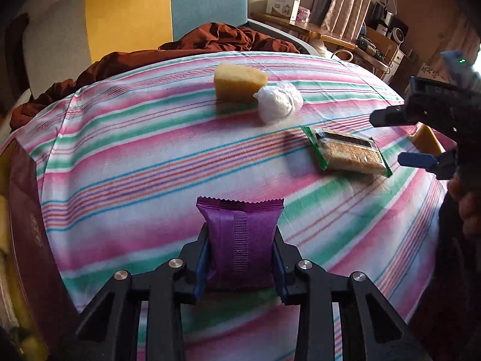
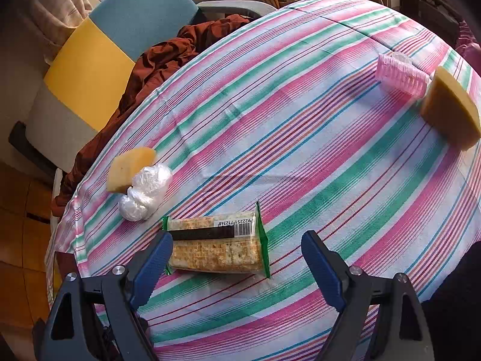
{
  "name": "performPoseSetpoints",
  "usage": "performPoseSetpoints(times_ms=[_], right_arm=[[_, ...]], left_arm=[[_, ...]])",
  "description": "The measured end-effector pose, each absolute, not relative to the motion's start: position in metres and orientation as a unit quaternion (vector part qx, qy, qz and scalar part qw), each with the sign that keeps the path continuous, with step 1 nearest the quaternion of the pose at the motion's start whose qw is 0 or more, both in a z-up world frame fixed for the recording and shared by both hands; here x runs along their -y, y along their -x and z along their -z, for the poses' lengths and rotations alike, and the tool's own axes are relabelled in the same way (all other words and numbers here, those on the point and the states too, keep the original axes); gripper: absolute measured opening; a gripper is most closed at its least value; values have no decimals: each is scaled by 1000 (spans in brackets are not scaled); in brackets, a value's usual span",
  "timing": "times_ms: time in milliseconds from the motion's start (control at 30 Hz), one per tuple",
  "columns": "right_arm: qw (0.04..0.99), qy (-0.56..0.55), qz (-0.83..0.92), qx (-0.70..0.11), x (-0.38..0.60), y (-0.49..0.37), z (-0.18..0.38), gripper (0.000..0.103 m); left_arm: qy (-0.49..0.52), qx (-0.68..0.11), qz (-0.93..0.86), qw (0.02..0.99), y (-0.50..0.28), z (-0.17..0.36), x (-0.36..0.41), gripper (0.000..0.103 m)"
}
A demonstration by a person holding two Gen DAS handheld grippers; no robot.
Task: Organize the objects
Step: 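Grasp the green-edged cracker packet with the right tool while the left tool holds the purple packet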
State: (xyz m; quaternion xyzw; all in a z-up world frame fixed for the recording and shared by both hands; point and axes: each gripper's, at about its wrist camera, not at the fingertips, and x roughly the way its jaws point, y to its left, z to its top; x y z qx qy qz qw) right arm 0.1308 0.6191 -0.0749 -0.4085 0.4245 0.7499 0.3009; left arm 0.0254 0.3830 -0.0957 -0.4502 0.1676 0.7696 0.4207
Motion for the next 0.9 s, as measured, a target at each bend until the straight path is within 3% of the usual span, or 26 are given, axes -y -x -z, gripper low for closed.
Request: performPoseSetpoints(times_ms=[200,433,533,767,800,900], right_arm=[[262,460,-776,-343,-601,-101,69,89],[123,576,-804,-85,-562,-54,59,92],[110,619,-778,-9,-556,-53,71,93],[119,637,-761,-40,-581,-43,104,92],[116,633,-763,-67,-585,-44,105,91],[118,622,-768,-95,-582,-49,97,58]], left_arm=[[424,-158,-775,442,-43,99,-360,36],[408,-164,-775,454,-44,101,-358,36],[405,-157,-776,457,-44,102,-355,36],[400,-152,-778,460,-44,103,-354,37],[399,-153,-779,460,-44,103,-353,37],[389,-157,-783,459,-47,104,-353,37]])
